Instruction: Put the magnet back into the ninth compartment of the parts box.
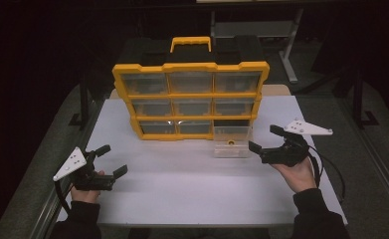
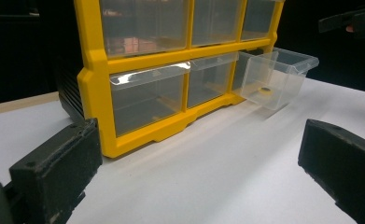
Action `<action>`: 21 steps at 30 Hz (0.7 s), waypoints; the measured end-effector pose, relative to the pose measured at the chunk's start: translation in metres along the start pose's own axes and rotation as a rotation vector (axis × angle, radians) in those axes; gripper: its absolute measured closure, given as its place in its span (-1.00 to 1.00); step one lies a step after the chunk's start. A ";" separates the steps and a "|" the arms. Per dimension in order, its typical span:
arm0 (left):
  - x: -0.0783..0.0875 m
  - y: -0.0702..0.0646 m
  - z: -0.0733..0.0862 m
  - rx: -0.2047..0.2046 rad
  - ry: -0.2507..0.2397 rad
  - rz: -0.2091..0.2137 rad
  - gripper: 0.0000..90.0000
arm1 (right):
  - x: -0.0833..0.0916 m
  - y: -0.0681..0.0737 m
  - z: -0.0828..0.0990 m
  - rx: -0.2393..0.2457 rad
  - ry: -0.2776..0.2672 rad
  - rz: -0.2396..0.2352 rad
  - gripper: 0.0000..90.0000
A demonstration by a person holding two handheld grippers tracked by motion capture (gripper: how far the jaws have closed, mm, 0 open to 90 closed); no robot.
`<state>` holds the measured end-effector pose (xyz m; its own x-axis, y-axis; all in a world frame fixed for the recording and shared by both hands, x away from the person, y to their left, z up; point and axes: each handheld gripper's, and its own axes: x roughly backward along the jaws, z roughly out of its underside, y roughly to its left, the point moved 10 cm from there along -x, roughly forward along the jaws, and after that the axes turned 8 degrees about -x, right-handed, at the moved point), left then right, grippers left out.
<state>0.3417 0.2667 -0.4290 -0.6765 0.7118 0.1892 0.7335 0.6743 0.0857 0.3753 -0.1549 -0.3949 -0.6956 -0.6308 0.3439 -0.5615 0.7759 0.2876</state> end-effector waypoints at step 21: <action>0.000 0.001 0.000 0.001 -0.001 -0.003 -1.00 | 0.012 -0.010 0.022 -0.008 -0.062 -0.001 -1.00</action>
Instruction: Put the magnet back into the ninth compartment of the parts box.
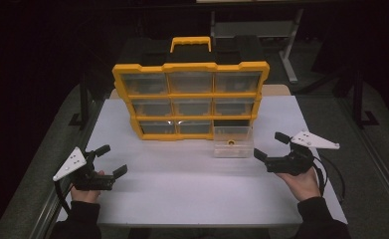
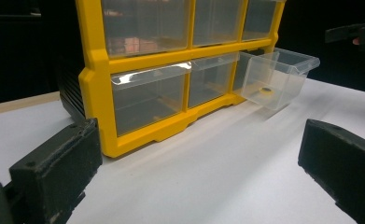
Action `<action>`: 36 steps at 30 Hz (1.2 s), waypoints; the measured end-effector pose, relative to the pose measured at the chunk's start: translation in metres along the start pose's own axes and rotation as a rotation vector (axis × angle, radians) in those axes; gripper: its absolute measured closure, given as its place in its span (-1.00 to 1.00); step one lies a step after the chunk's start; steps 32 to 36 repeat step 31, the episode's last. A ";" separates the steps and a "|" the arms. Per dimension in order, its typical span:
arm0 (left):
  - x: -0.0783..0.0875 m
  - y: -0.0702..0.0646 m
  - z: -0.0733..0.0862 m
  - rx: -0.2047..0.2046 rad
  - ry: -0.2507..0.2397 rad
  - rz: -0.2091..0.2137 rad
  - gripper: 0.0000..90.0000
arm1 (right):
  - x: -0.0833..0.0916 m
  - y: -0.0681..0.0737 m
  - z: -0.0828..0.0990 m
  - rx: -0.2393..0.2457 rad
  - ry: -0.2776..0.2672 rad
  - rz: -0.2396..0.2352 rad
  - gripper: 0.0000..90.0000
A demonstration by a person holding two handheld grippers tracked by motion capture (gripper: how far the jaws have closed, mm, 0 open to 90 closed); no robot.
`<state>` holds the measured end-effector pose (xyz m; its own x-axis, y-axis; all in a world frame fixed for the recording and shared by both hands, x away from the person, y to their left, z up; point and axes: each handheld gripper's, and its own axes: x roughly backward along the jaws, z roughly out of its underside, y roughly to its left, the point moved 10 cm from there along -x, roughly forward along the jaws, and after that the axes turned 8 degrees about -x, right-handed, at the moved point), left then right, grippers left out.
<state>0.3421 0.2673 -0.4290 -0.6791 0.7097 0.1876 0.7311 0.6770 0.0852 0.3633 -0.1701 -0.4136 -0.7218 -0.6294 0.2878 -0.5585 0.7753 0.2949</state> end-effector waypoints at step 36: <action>0.000 0.000 -0.001 0.002 -0.008 0.003 -1.00 | 0.016 -0.021 0.031 0.019 -0.065 0.089 -1.00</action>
